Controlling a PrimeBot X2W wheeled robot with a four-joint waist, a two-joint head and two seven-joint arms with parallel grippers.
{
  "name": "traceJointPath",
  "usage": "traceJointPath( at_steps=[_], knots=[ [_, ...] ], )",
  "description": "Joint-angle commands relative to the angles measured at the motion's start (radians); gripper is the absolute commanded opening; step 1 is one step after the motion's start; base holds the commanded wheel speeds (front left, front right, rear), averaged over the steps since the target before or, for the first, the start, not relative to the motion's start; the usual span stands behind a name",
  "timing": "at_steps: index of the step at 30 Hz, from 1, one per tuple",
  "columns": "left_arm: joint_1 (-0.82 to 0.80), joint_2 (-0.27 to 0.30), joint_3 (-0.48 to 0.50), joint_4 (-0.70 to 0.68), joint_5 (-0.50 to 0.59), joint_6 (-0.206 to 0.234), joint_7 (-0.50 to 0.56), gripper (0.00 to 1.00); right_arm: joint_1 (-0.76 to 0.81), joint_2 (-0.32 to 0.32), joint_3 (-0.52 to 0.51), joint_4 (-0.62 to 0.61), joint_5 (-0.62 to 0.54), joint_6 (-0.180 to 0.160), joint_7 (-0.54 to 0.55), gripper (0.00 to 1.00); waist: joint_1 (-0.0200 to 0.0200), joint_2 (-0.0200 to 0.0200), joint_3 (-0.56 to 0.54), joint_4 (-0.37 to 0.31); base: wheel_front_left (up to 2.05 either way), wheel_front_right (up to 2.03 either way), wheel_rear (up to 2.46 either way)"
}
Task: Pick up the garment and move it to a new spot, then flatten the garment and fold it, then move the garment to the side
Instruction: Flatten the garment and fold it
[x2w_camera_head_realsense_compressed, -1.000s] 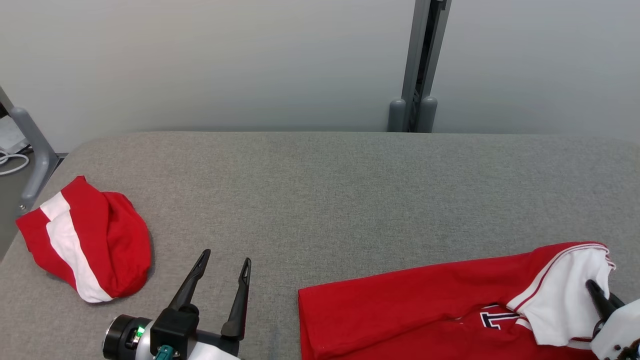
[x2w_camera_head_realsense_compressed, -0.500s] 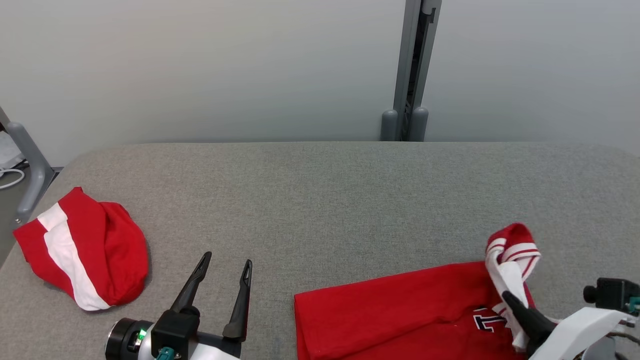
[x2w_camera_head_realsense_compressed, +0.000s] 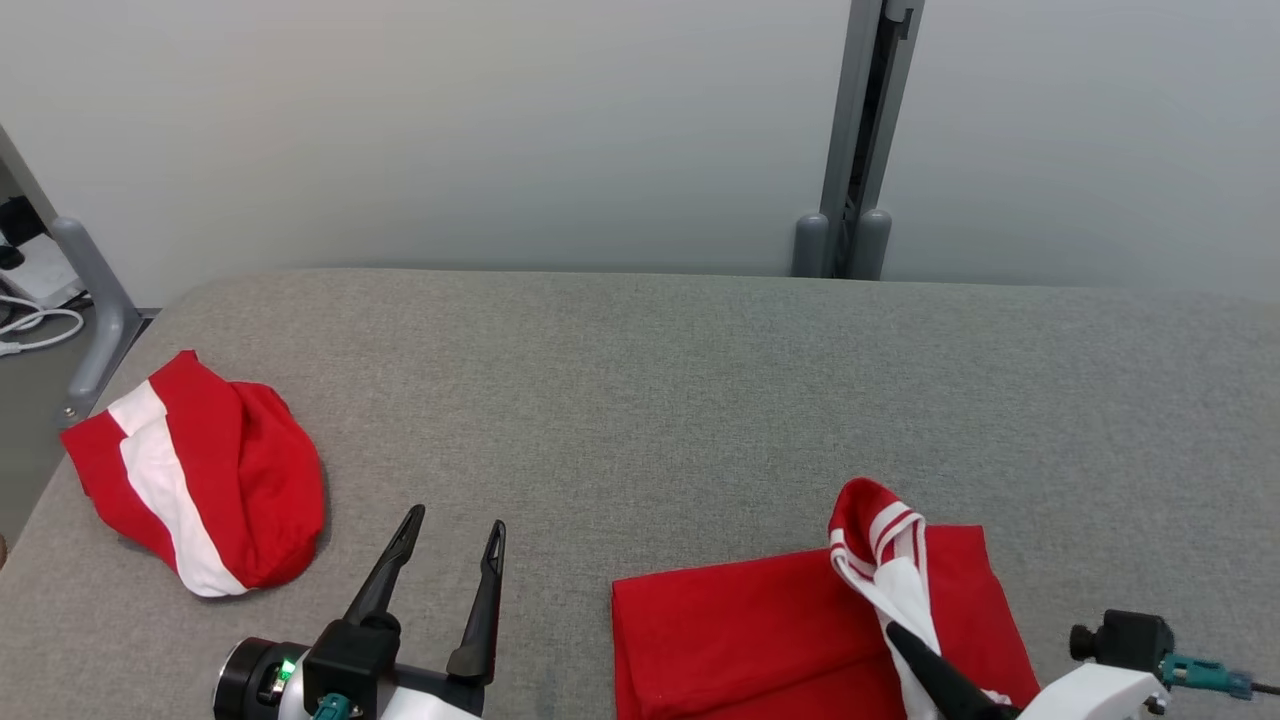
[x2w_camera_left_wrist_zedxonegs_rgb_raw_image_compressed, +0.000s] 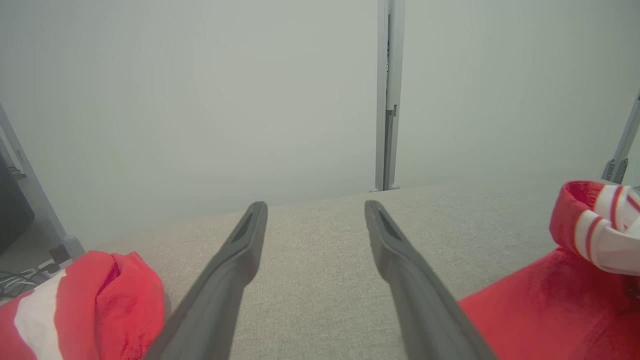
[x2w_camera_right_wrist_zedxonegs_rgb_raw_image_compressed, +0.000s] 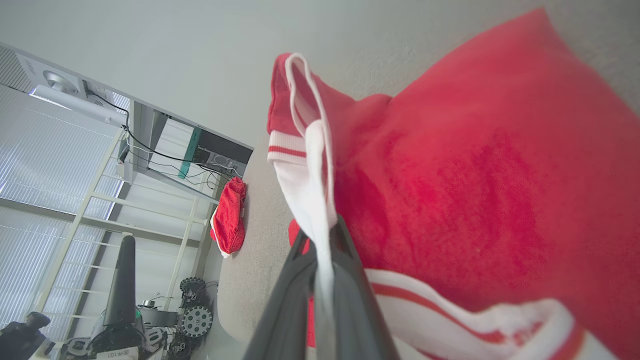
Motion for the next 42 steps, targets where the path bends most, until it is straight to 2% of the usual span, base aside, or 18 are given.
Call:
traceJointPath(
  at_steps=[1, 6, 21, 31, 32, 33, 42],
  knots=[
    [-0.001, 0.003, 0.000, 0.005, -0.004, -0.008, -0.004, 1.00, 0.003, 0.001, 0.026, 0.019, 0.035, 0.000, -0.032, 0.00, 0.0000, 0.0000, 0.001, 0.015, 0.00, 0.00, 0.00],
    [0.013, 0.001, -0.006, 0.012, -0.005, -0.011, -0.004, 1.00, -0.030, 0.000, 0.144, 0.087, 0.159, 0.001, -0.128, 0.00, 0.0000, 0.0000, -0.003, 0.043, 0.00, 0.00, 0.00],
    [-0.004, -0.002, -0.029, 0.017, -0.007, -0.014, -0.004, 1.00, -0.182, -0.001, 0.385, 0.283, 0.358, 0.001, -0.319, 0.00, 0.0000, 0.0000, 0.019, 0.105, 0.00, 0.00, 0.00],
    [-0.029, -0.002, -0.041, 0.029, -0.015, -0.016, -0.004, 1.00, -0.293, -0.001, 0.513, 0.437, 0.441, 0.001, -0.377, 0.00, 0.0000, 0.0000, 0.050, 0.145, 0.00, 0.00, 0.00],
    [-0.031, -0.002, -0.042, 0.030, -0.017, -0.015, -0.004, 1.00, -0.302, -0.001, 0.523, 0.452, 0.453, 0.001, -0.379, 0.41, 0.0000, 0.0000, 0.052, 0.148, 0.00, 0.00, 0.00],
    [-0.033, -0.002, -0.042, 0.031, -0.017, -0.014, -0.004, 1.00, -0.309, 0.000, 0.538, 0.465, 0.475, 0.001, -0.375, 1.00, 0.0000, 0.0000, 0.054, 0.150, 0.00, 0.00, 0.00],
    [-0.033, -0.002, -0.042, 0.037, -0.022, -0.002, -0.004, 1.00, -0.389, -0.001, 0.626, 0.476, 0.590, 0.001, -0.418, 1.00, 0.0000, 0.0000, 0.047, 0.145, 0.00, 0.00, 0.00]
  ],
)
